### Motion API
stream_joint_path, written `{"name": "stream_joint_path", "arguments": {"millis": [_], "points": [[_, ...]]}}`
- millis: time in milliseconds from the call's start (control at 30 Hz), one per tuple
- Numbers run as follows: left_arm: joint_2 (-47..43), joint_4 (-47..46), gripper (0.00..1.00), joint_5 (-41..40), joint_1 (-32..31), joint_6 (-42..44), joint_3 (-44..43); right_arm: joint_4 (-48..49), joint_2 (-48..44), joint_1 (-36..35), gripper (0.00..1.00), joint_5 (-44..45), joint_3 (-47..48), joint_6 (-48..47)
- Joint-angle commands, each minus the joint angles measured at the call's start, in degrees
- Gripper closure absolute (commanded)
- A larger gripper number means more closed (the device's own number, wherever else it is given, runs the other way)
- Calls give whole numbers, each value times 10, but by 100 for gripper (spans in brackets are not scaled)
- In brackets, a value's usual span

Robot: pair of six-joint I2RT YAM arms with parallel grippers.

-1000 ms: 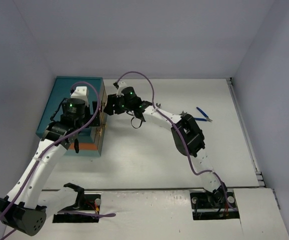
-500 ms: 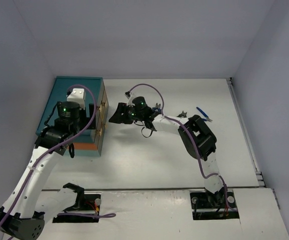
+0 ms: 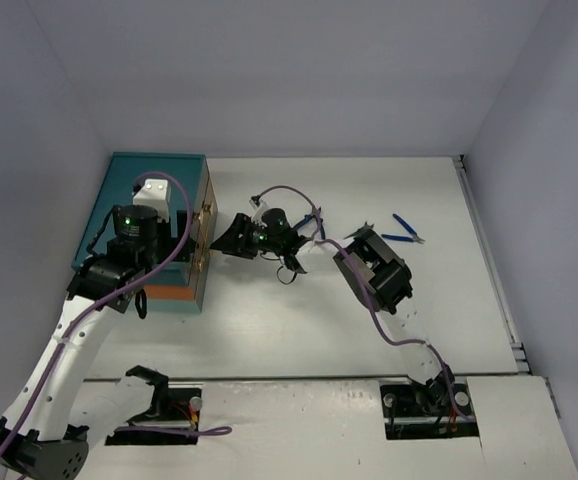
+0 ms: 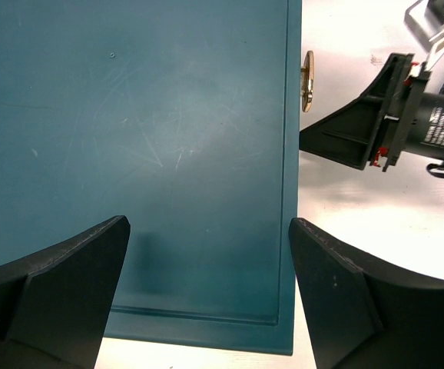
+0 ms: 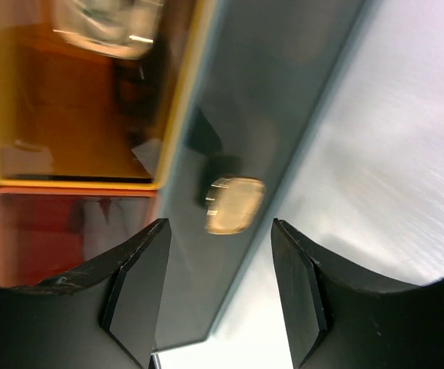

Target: Sort the tools into containers

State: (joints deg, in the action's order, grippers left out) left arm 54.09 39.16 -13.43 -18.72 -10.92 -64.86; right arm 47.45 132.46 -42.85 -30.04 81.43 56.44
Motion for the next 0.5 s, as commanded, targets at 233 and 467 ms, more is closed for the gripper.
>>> {"name": "stream_joint_path", "arguments": {"millis": [233, 467], "points": [[-8, -8, 19, -8, 4, 1, -10, 145, 49, -6, 52, -54, 54, 68], [-9, -8, 19, -12, 4, 0, -7, 167, 85, -10, 54, -84, 80, 86]]}}
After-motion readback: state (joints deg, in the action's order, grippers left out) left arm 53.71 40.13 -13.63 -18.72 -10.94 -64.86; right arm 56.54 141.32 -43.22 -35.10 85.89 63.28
